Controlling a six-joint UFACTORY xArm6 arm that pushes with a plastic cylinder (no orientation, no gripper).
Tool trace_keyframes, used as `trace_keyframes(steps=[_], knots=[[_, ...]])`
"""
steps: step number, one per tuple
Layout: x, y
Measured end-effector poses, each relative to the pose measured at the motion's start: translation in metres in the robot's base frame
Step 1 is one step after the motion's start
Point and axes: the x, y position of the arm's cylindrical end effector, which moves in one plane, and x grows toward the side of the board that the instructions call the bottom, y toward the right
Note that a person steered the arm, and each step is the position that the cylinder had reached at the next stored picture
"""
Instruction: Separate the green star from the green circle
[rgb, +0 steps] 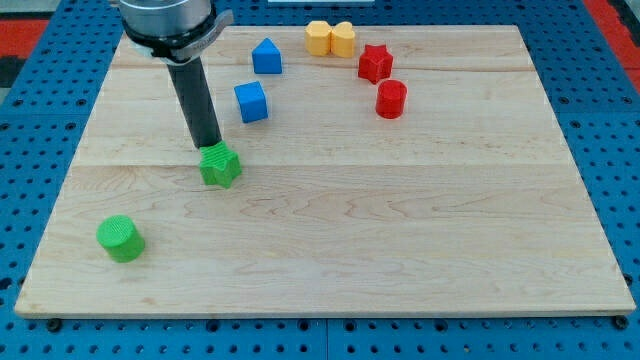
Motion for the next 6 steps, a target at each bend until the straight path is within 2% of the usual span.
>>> trace_keyframes(steps=[1,2,4,5,6], knots=[[0.0,-0.03],[0.027,-0.071],[0.101,0.008],[0.175,0.005],[0.176,-0.046]])
